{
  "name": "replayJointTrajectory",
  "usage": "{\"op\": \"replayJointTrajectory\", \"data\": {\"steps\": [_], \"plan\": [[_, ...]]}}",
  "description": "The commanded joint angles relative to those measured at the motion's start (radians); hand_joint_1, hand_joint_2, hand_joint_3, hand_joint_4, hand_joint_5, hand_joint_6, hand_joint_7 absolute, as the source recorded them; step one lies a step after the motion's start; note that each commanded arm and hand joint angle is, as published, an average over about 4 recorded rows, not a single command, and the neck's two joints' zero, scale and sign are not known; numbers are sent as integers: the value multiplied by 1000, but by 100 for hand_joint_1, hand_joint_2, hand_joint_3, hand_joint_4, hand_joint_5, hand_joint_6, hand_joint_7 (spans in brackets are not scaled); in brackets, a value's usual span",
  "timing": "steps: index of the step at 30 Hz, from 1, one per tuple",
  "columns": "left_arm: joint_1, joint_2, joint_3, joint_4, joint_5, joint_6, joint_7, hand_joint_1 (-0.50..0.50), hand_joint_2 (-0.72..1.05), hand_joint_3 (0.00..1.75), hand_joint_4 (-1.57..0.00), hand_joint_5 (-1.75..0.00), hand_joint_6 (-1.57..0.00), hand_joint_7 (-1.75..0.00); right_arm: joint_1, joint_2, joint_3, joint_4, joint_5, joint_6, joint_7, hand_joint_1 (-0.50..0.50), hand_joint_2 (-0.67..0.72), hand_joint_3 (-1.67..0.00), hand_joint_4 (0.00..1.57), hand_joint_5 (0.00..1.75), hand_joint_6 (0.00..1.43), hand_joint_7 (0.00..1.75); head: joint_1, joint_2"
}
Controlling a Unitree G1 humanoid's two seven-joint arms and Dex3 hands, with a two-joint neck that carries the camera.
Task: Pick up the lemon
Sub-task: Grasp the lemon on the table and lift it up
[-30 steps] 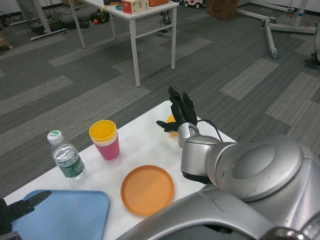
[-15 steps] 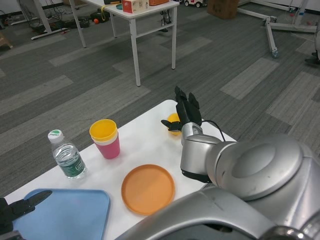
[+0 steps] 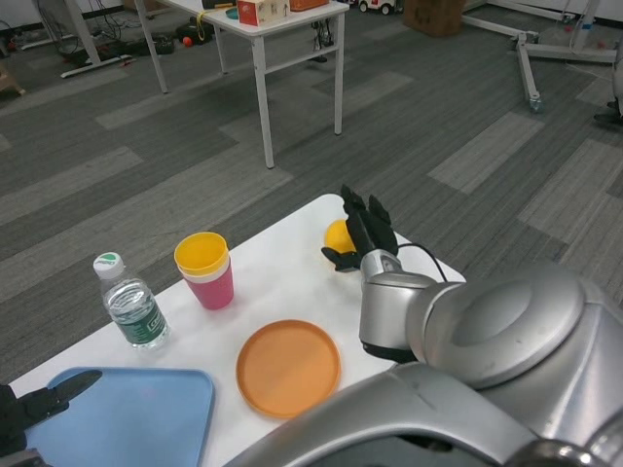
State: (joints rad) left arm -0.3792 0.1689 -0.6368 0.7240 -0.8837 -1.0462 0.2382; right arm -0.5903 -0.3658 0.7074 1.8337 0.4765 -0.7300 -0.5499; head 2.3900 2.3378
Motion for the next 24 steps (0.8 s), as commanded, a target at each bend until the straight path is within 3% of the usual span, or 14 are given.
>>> {"op": "replayJointTrajectory", "data": {"steps": [1, 11, 24], "plan": [[3, 0, 8, -5, 7, 0, -6, -8, -19, 9, 0, 0, 0, -7, 21, 16, -3, 5, 1, 6, 36, -46, -41, -101, 0, 0, 0, 0, 6, 5], [3, 0, 11, 2, -4, 0, -15, -8, -19, 9, 0, 0, 0, -7, 26, 22, -10, 31, 1, 6, 110, -46, -41, -111, 0, 0, 0, 0, 27, 36], [3, 0, 20, 3, -6, 0, -16, -8, -28, 9, 0, 0, 0, -7, 20, 28, -11, 57, 1, 6, 168, -46, -41, -111, 0, 27, 0, 0, 39, 54]]}}
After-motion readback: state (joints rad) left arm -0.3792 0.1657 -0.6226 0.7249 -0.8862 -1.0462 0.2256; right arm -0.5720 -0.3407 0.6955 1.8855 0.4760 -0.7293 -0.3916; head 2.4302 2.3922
